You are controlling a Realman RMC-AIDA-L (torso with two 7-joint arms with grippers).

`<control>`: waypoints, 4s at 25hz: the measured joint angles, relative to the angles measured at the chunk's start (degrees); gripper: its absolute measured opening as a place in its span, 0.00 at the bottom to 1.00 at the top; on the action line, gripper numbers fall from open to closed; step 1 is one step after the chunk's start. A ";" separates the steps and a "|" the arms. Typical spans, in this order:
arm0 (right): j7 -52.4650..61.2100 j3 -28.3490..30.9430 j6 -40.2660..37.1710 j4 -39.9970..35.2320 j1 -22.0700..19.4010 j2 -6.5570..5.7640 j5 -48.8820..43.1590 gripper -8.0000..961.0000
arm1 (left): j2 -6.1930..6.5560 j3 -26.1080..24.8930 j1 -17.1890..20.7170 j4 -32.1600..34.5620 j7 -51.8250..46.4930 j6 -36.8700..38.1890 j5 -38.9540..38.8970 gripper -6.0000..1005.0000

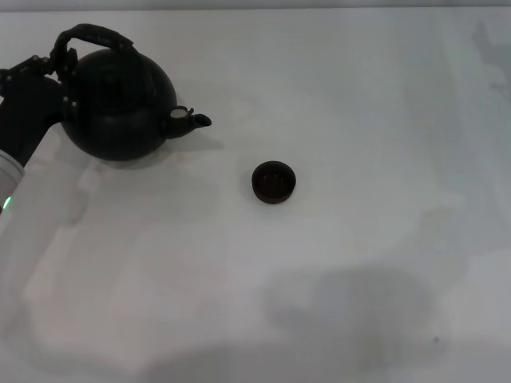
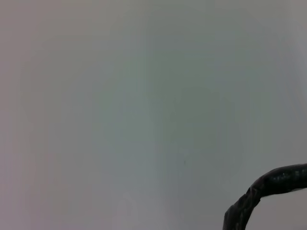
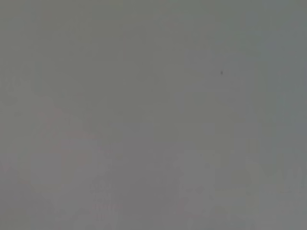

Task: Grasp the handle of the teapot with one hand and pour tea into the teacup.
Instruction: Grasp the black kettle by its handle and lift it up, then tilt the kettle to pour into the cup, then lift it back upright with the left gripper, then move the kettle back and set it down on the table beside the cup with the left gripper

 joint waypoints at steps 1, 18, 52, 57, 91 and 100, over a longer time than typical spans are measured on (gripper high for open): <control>0.00 0.00 -0.03 0.00 0.00 0.00 0.00 0.86 | 0.03 0.00 -0.09 0.00 0.00 0.26 0.00 0.10; 0.01 -0.01 -0.17 0.07 -0.24 -0.03 -0.05 0.86 | 0.42 0.62 -8.48 -2.21 3.76 0.18 8.63 0.10; 0.71 0.05 -0.16 0.70 0.01 0.00 0.00 0.86 | -0.13 0.62 -9.18 -0.09 24.00 0.16 14.49 0.10; 0.71 0.09 -0.16 0.70 0.00 0.00 0.00 0.86 | -0.13 0.62 -9.45 -0.09 25.62 0.13 14.49 0.10; 0.71 0.88 -0.90 0.70 0.66 0.00 0.00 0.86 | -0.35 -0.01 -6.40 2.90 8.83 -2.39 4.82 0.11; 0.71 0.88 -1.56 0.65 1.30 -0.10 0.00 0.86 | -0.88 0.21 -0.10 8.38 4.88 -2.94 -8.06 0.12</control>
